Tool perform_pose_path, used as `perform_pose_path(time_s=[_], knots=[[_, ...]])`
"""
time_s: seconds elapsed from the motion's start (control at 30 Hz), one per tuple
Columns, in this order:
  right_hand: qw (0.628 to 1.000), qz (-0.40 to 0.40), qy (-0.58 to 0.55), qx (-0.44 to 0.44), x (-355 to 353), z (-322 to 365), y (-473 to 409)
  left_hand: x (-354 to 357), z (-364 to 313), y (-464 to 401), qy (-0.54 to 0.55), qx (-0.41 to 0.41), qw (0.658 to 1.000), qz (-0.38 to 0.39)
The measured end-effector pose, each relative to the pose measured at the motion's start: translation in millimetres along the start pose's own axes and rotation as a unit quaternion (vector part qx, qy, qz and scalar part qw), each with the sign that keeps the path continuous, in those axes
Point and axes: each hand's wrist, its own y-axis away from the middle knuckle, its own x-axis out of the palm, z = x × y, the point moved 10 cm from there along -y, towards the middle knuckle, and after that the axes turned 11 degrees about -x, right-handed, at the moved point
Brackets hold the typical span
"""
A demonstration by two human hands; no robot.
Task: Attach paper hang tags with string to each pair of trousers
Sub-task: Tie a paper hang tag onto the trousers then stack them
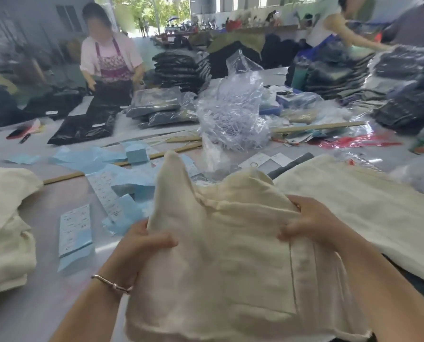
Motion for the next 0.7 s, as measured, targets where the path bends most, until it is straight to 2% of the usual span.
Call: perform_pose_path(time_s=[0.13,0.33,0.47,0.53,0.57,0.63,0.67,0.7], knots=[[0.989,-0.142,0.020,0.035,-127,-14,52,81,-79,-14,-0.007,0.085,0.995,0.050],[0.946,-0.311,0.009,0.088,-285,-61,131,230,-199,-64,-0.059,0.194,0.972,0.117],[0.915,-0.379,-0.009,0.135,-350,-122,147,310,-248,-127,-0.092,0.231,0.964,0.096],[0.920,-0.341,0.012,0.194,-346,-166,136,333,-245,-167,-0.173,0.229,0.957,0.041],[0.924,-0.289,0.054,0.244,-334,-192,129,338,-236,-187,-0.259,0.221,0.940,-0.013],[0.907,-0.150,0.203,0.338,-299,-240,122,350,-199,-215,-0.429,0.207,0.875,-0.086],[0.895,-0.086,0.264,0.349,-277,-257,118,361,-170,-224,-0.477,0.198,0.853,-0.073],[0.894,-0.029,0.300,0.332,-253,-269,111,374,-134,-230,-0.511,0.174,0.841,-0.026]])
